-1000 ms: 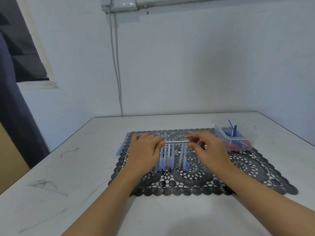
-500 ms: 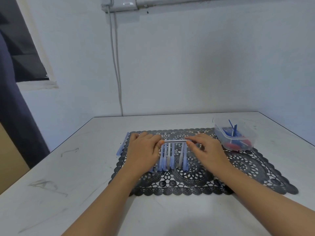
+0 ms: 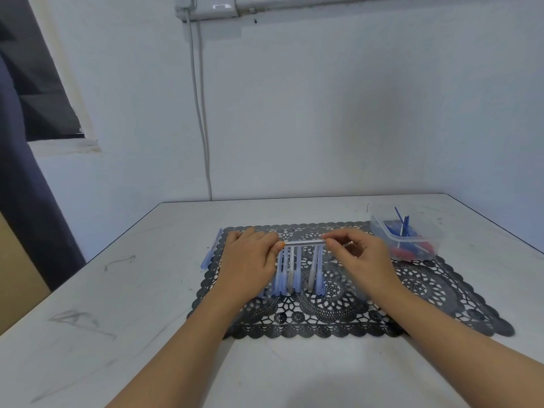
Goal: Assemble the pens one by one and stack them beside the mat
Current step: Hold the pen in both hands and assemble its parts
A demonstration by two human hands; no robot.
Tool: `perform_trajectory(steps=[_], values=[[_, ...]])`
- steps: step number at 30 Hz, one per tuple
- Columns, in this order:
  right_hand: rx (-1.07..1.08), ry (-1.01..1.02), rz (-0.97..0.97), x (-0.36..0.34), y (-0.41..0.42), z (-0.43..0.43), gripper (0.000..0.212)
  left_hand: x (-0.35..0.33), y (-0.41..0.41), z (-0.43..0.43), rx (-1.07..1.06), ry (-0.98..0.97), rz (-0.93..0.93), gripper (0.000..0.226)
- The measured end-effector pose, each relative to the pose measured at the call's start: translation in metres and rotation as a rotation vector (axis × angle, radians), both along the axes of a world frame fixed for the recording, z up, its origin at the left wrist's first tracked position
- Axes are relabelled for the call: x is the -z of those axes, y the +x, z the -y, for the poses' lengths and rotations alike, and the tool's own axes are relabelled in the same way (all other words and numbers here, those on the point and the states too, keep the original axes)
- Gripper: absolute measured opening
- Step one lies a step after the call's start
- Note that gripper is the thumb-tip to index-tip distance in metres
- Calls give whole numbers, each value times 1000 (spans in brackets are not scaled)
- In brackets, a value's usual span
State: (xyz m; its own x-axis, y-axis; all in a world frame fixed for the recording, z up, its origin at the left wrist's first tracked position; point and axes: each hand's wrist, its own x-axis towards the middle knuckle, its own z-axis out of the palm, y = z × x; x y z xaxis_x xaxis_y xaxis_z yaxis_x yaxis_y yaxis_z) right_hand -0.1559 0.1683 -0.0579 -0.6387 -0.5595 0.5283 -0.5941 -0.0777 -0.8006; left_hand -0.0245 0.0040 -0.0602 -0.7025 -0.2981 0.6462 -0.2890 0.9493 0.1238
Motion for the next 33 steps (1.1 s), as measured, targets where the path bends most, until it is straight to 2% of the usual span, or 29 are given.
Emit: perform_trajectory(steps=[3,12,14,17,19,25,28,33], values=[[17,-5,10,0,-1,1,17,-1,0,-1,1,-10,1,42],[13,-60,40,-2,4,1,32,-1,1,0,12,16,-50,33],[-67,-86,149,-4,6,1,27,-1,1,0,14,6,-55,28],[-189,-188,513,-6,5,4,20,-1,1,1,11,-6,-47,29],[-239,-223,661,-5,2,5,21,-1,1,1,10,-6,-45,24],[-326,-242,898,-6,-1,5,29,1,1,2,1,-17,-24,26],[-348,-254,988,-7,-1,5,21,1,1,2,1,-9,-18,26],[-348,-205,1001,-7,-2,5,20,2,0,4,4,-25,-15,31]])
